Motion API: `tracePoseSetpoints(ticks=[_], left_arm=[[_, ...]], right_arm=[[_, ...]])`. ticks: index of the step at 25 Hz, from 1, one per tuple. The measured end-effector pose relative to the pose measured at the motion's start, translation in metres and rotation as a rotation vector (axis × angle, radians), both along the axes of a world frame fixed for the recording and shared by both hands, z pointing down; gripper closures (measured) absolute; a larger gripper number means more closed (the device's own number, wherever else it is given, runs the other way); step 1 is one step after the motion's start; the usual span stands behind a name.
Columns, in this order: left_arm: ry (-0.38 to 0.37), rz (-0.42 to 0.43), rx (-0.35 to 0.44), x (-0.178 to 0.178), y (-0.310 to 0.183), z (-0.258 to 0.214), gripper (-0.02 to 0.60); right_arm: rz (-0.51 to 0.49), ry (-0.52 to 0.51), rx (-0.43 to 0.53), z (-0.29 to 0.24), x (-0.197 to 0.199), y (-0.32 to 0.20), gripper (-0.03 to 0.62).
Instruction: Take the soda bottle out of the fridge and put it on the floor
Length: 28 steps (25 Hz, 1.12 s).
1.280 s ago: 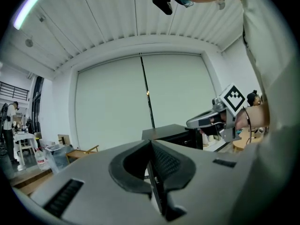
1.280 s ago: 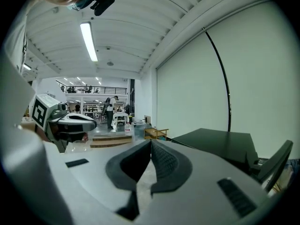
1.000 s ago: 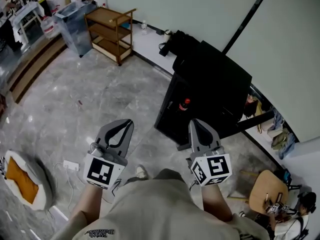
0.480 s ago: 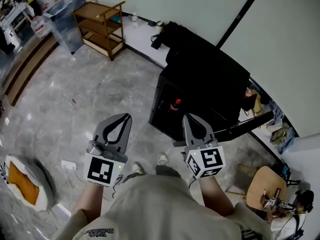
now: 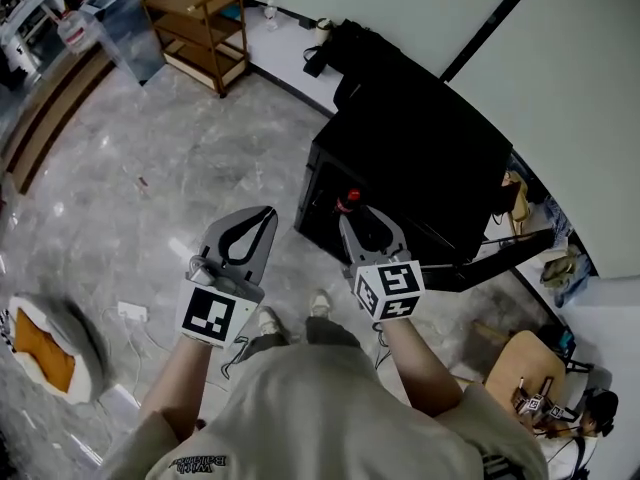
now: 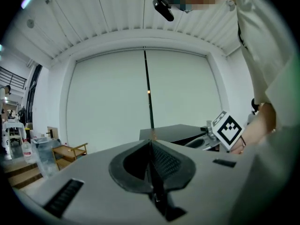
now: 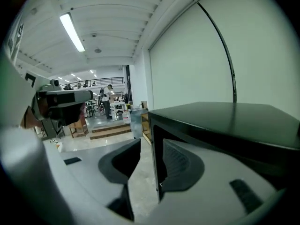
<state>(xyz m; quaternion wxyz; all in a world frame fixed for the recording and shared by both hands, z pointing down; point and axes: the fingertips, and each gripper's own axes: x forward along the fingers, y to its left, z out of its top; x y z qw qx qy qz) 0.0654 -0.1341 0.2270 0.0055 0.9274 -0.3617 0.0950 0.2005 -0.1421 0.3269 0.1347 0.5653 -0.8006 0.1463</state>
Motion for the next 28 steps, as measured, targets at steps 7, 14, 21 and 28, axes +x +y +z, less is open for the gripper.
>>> tracePoseSetpoints(ticks=[7, 14, 21, 28], left_arm=[[-0.021, -0.012, -0.028, 0.014, -0.029, 0.035, 0.574], [-0.033, 0.024, -0.096, 0.039, -0.041, 0.071, 0.574], [-0.056, 0.041, -0.165, 0.054, -0.042, 0.113, 0.574], [-0.069, 0.027, -0.225, 0.066, -0.046, 0.144, 0.574]], right_arm=[[0.045, 0.021, -0.078, 0.066, 0.023, -0.028, 0.434], [0.075, 0.060, -0.116, 0.121, 0.034, -0.050, 0.419], [0.118, 0.095, -0.182, 0.163, 0.051, -0.069, 0.413], [0.082, 0.116, -0.230, 0.193, 0.061, -0.083, 0.402]])
